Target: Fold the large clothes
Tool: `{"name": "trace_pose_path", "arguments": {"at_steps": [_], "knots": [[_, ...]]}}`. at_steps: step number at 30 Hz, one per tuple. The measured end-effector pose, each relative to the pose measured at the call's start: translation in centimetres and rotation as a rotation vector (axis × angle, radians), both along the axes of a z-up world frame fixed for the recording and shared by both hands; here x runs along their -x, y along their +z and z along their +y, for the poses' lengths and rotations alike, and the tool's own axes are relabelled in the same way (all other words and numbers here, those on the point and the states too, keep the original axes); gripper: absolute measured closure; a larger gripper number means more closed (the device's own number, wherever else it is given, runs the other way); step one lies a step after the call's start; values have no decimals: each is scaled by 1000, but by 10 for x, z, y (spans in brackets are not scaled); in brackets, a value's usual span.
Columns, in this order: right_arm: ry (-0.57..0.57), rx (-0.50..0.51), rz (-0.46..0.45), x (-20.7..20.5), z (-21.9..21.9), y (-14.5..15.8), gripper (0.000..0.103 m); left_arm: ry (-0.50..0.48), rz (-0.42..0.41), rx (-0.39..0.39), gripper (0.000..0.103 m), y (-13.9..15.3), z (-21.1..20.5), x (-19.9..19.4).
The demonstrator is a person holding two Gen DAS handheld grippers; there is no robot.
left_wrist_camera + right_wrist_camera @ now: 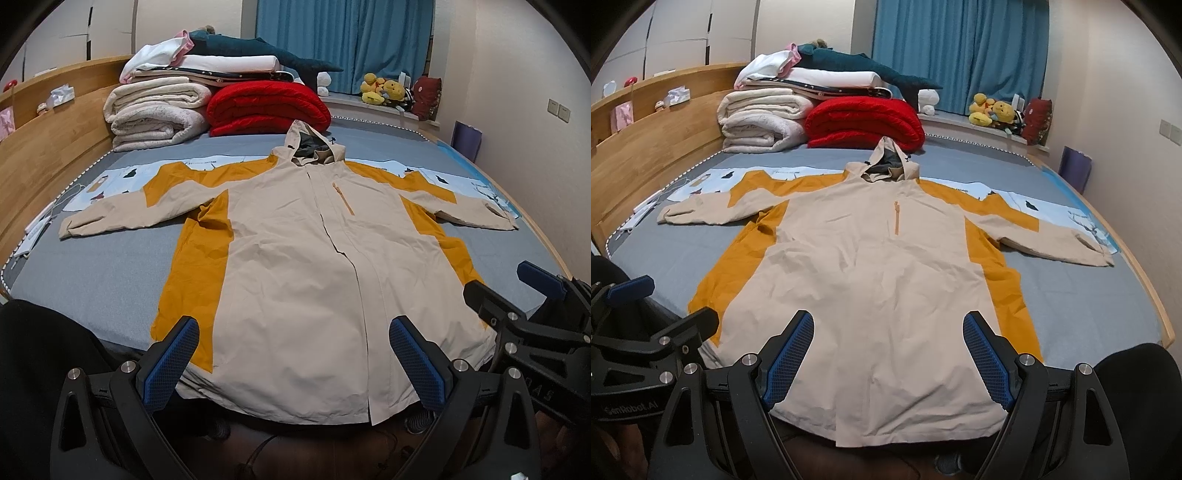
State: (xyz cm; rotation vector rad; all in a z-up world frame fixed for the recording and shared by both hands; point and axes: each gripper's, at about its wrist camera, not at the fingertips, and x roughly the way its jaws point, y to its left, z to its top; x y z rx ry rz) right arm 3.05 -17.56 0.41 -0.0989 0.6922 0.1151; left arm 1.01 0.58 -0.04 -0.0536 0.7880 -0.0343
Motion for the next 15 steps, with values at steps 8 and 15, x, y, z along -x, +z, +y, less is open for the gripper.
{"name": "trace_pose_path", "arguments": {"at_steps": [8, 15], "knots": [[-27, -42, -6, 0, -7, 7, 24, -15, -24, -18, 7, 10, -4, 0], [-48, -61, -9, -6, -11, 11, 41, -34, -63, 17, 28, 24, -7, -3]]}}
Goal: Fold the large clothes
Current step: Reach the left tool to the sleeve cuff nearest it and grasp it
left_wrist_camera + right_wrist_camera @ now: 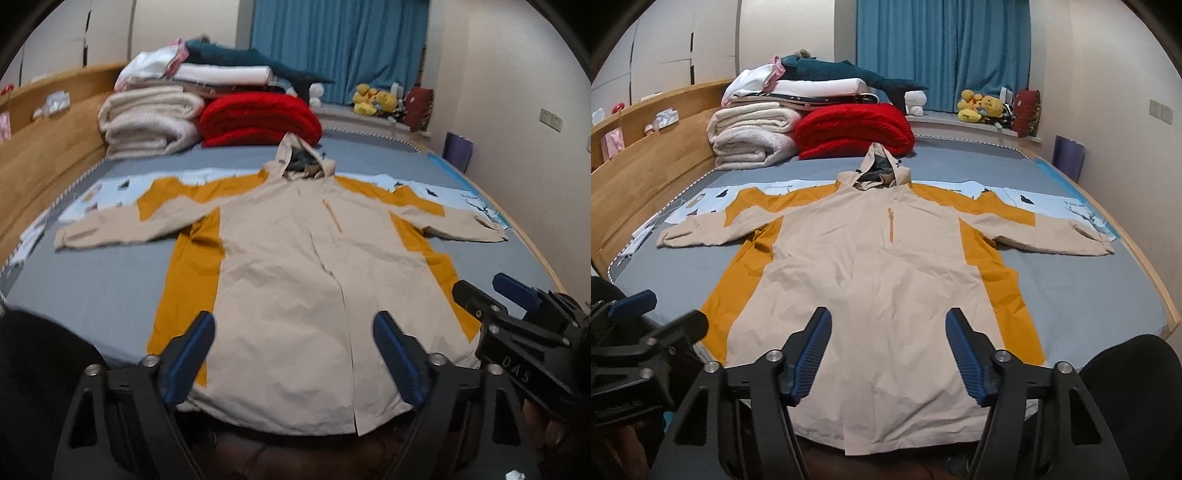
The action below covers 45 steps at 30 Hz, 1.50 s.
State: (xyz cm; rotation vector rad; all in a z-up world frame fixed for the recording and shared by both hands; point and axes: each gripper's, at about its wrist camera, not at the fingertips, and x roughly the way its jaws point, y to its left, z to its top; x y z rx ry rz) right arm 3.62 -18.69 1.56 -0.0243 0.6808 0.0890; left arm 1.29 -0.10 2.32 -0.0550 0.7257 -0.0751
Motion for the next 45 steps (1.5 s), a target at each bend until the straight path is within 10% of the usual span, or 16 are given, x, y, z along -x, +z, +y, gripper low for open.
{"name": "trace_pose_path", "arguments": {"at_steps": [5, 19, 29, 33, 40, 45], "knots": [[-17, -29, -26, -15, -5, 11, 46, -13, -42, 2, 62, 3, 4, -20], [43, -22, -193, -184, 4, 87, 46, 91, -104, -14, 62, 25, 106, -209], [129, 17, -185, -339, 38, 71, 46, 198, 81, -1, 68, -65, 270, -312], [122, -52, -36, -378, 38, 33, 46, 305, 165, 46, 69, -105, 346, -321], [173, 7, -34, -394, 43, 10, 46, 648, 259, 136, 68, -162, 472, -307], [172, 11, 32, -402, 39, -12, 79, 895, 297, 237, 62, -187, 536, -286]]}}
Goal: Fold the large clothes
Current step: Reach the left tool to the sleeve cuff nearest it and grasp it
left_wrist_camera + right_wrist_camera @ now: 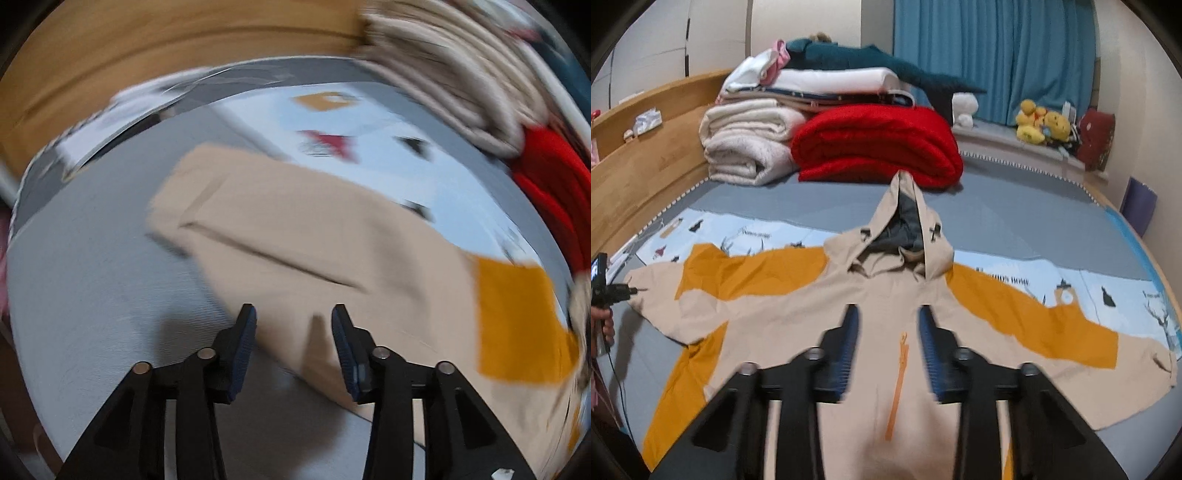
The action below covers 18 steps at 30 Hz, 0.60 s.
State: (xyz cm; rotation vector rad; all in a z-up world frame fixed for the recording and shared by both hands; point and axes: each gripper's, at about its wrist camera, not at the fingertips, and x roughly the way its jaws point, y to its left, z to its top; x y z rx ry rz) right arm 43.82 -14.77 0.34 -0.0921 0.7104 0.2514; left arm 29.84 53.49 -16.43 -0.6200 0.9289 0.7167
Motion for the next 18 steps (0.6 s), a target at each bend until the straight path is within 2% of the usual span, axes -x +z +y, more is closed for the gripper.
{"name": "trace_pose_path", "arguments": {"at_steps": [3, 6, 7, 10, 11, 13, 16, 18], "knots": [[1, 2, 43, -4, -1, -11, 79, 108, -33, 76, 61, -14, 27, 14], [2, 5, 78, -6, -1, -20, 78, 142, -85, 118, 62, -20, 37, 20], [-3, 5, 94, -7, -1, -23, 78, 141, -90, 115, 66, -18, 39, 19], [-8, -9, 122, -9, -2, -27, 78, 115, -119, 140, 96, -16, 40, 12], [-10, -12, 126, -9, -3, -27, 78, 116, -127, 130, 99, -12, 39, 11], [-8, -11, 132, -8, -4, -27, 78, 118, -139, 95, 102, 1, 33, 4], [-19, -11, 135, -7, -7, -23, 78, 103, -187, 27, 103, 45, 8, -7], [-35, -12, 164, -7, -12, -23, 79, 57, -217, -60, 103, 92, -30, -18]]}}
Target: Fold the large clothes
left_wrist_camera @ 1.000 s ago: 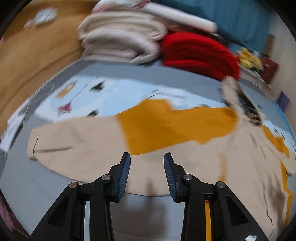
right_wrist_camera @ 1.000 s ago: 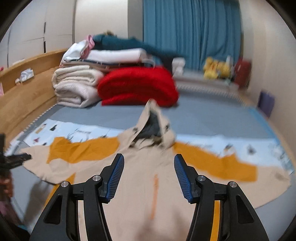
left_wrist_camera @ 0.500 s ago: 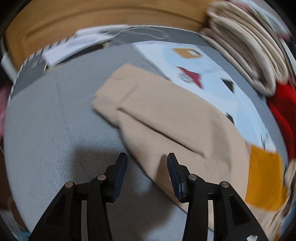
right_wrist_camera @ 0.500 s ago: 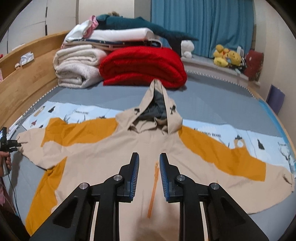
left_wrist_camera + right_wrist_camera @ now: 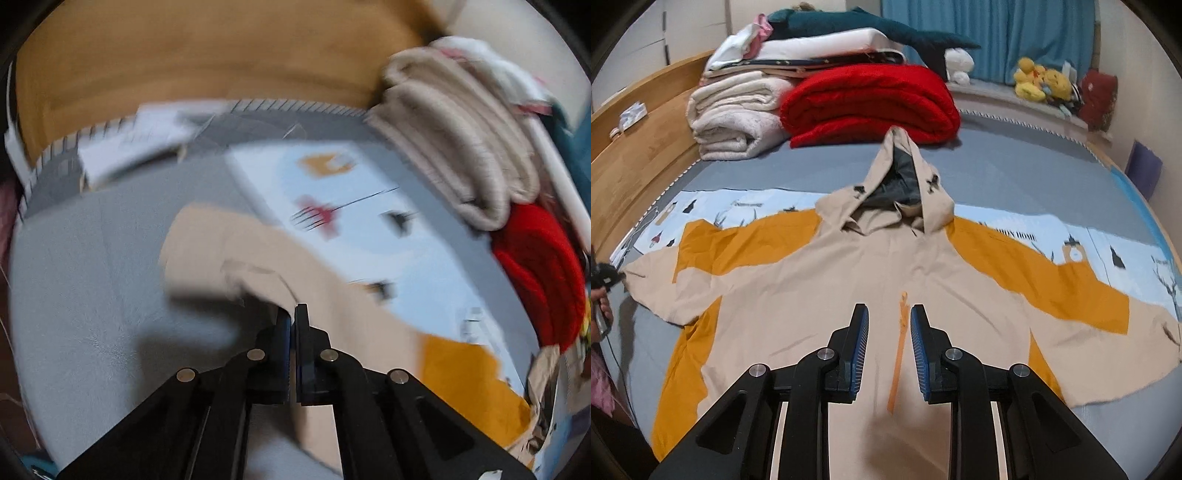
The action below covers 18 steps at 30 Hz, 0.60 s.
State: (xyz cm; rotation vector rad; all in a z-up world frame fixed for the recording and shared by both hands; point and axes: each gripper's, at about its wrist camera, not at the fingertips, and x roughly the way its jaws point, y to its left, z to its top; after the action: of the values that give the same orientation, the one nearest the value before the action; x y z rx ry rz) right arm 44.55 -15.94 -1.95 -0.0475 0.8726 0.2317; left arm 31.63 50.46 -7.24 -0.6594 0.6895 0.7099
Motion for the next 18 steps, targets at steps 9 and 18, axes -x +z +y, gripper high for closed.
{"name": "trace_pose_path", "arguments": {"at_steps": [9, 18], "knots": [[-89, -67, 20, 28, -38, 23, 80, -418, -230, -128, 103, 131, -246, -17], [-152, -71, 5, 59, -71, 24, 79, -988, -122, -28, 102, 62, -482, -63]]}}
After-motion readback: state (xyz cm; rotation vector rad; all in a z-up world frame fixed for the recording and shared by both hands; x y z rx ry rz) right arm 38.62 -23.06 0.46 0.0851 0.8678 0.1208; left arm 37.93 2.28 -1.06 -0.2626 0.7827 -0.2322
